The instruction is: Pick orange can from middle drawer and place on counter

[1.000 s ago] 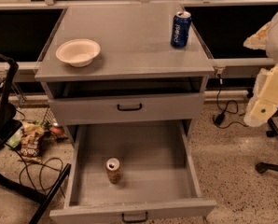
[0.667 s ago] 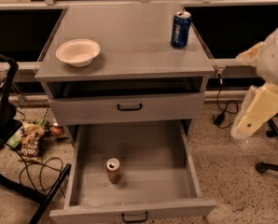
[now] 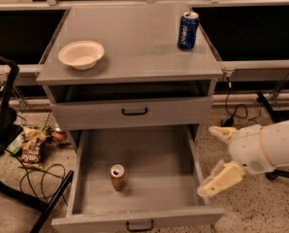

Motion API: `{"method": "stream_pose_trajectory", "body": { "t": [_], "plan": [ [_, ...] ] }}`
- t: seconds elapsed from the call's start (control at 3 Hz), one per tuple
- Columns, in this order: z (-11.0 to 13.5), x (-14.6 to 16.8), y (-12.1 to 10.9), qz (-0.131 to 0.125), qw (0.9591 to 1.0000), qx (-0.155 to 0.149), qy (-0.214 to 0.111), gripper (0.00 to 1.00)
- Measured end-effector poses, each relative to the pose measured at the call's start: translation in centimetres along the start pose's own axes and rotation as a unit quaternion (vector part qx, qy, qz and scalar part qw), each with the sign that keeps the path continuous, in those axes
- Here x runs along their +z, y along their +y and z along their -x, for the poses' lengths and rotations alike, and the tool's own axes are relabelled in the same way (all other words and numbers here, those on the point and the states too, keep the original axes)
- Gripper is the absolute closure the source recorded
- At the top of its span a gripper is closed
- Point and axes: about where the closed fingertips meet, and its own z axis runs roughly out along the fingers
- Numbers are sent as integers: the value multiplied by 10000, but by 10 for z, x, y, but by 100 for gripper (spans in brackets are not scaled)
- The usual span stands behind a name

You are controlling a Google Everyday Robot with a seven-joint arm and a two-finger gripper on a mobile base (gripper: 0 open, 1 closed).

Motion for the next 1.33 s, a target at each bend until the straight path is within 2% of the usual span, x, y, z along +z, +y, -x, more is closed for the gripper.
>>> {"method": "stream_pose_trajectory", "body": {
  "t": [0.33,0.67,1.0,1.33],
  "plan": [
    [-11,59,-23,-136,9961,224,-845,0],
    [-19,102,-46,-326,9889,406,-1393,0],
    [-19,102,-46,-325,9889,406,-1394,0],
    [-23,147,-55,-183,9868,371,-1567,0]
  ]
}}
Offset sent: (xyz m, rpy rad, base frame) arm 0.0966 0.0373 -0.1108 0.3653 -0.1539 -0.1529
